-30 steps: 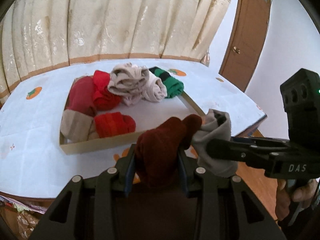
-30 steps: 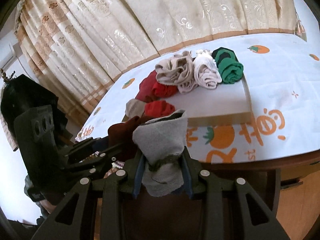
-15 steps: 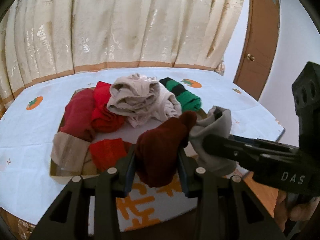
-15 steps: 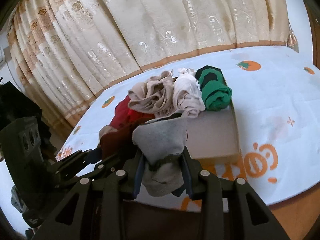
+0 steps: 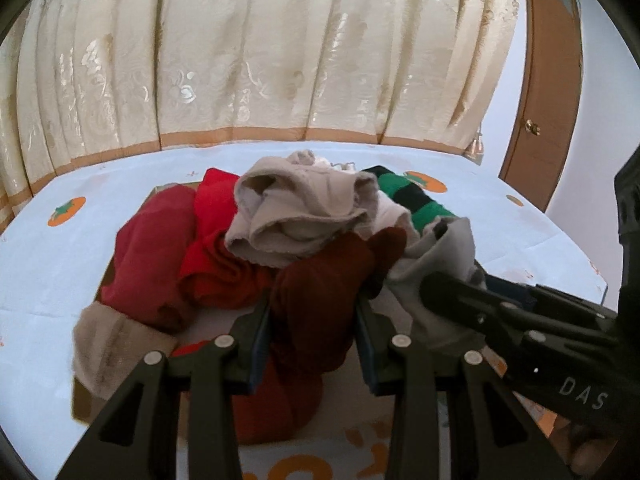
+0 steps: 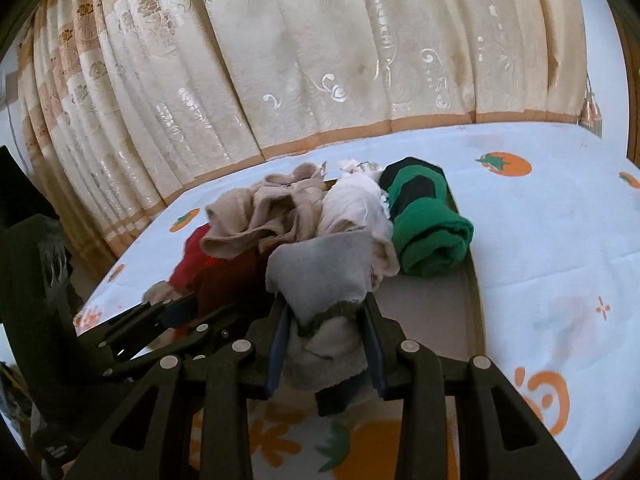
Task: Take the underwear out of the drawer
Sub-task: 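Carry both socks over the white tray and lower them onto the garments, then open both grippers to release the socks into the tray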
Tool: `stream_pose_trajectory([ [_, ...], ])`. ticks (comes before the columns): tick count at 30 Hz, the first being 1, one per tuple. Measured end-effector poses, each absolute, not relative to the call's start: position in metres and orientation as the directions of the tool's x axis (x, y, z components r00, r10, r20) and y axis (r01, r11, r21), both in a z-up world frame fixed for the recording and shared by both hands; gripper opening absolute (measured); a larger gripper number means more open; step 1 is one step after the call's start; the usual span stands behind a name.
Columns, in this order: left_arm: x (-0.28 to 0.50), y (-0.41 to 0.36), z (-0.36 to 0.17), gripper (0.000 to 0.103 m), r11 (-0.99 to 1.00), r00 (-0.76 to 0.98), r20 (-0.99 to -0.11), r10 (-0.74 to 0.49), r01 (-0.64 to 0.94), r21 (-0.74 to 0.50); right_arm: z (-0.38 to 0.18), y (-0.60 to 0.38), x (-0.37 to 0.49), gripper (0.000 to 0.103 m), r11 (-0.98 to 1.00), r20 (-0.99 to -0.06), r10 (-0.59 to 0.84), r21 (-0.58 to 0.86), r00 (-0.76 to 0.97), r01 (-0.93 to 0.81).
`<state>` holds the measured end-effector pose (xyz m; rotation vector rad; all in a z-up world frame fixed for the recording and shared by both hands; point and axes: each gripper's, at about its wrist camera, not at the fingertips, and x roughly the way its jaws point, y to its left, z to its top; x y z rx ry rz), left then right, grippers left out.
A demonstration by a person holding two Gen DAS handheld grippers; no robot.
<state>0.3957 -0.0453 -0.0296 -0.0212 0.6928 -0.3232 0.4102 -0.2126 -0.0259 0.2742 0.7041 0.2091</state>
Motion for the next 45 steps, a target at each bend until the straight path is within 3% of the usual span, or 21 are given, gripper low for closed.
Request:
stream_pose_trajectory([
  [10,0.408,-0.049,-0.044,0.038,0.961,0.732,-0.626,-0.269,0.243,-0.129,-0.049,-0.218,0.425,0.037,0.945,-0.590,0.270,0.312,0.761,-0.094],
  [45,0.418,-0.042,-0.061,0.047,0.970,0.684,-0.688,-0.242,0.194,-0.148,-0.054,-0.217,0.433,0.038,0.945,-0.617,0.274,0.314,0.738,-0.089],
])
